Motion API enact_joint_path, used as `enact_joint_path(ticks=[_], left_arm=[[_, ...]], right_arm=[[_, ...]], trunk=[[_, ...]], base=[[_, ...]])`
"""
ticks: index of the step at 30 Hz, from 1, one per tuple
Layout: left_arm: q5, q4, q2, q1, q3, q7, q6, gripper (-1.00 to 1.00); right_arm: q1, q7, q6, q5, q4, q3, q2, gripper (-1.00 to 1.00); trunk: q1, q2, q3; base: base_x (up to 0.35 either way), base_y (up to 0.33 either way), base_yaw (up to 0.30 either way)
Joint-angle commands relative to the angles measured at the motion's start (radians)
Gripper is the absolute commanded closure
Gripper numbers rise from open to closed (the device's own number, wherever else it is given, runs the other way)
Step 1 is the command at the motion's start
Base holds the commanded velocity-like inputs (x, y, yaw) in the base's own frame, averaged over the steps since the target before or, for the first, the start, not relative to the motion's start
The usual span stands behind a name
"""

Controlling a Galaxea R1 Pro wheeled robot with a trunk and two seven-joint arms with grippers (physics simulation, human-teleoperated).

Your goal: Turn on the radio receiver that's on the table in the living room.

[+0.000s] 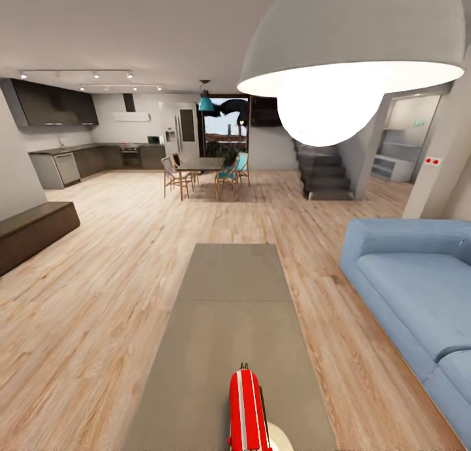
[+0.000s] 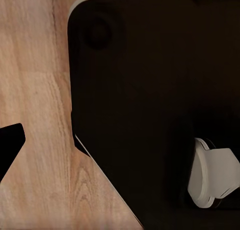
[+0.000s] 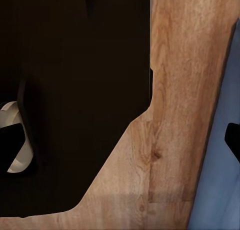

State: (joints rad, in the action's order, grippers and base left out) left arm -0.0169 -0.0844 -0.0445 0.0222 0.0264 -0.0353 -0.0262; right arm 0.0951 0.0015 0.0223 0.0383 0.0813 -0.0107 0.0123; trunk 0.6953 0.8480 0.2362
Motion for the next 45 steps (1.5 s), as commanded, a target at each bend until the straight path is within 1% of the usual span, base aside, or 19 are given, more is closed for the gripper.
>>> enact_joint_path(ticks=[1,45], left_arm=[[0.000,0.000,0.000,0.000,0.000,0.000,0.000,-1.00],[0.000,0.000,0.000,0.000,0.000,0.000,-0.001,-1.00]], right_arm=[[0.000,0.000,0.000,0.000,0.000,0.000,0.000,-1.00],[0.000,0.000,0.001,0.000,0.000,0.000,0.000,-1.00]], trunk=[[0.000,0.000,0.002],[0.000,0.000,0.074]], base=[[0.000,0.000,0.000],[0.000,0.000,0.000]])
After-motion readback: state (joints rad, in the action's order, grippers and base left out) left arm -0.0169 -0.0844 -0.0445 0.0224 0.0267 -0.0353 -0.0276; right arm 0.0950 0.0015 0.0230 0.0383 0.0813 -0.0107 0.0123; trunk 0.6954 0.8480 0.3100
